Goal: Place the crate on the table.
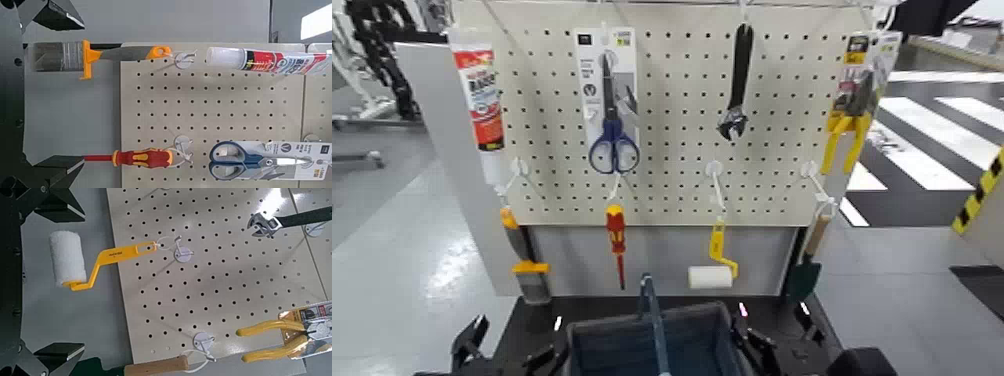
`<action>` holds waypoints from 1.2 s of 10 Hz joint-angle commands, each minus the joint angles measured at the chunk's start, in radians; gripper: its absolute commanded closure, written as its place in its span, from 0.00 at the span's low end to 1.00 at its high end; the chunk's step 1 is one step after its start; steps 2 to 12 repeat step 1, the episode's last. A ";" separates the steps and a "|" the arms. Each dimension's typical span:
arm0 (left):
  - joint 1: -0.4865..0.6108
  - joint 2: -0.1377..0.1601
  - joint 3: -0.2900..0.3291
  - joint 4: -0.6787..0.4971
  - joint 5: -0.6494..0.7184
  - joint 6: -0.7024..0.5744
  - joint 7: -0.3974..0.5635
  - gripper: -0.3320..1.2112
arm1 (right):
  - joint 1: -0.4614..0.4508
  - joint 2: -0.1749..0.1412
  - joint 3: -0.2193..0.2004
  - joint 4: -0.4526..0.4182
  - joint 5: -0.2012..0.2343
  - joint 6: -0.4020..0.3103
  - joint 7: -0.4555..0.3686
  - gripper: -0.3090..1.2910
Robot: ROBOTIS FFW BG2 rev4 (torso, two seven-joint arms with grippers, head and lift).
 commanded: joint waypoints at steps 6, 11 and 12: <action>0.005 0.000 -0.005 0.004 -0.003 -0.020 0.015 0.28 | 0.001 0.003 -0.003 0.001 0.003 0.000 0.001 0.28; 0.005 0.000 -0.005 0.004 -0.003 -0.020 0.015 0.28 | 0.001 0.003 -0.003 0.001 0.003 0.000 0.001 0.28; 0.005 0.000 -0.005 0.004 -0.003 -0.020 0.015 0.28 | 0.001 0.003 -0.003 0.001 0.003 0.000 0.001 0.28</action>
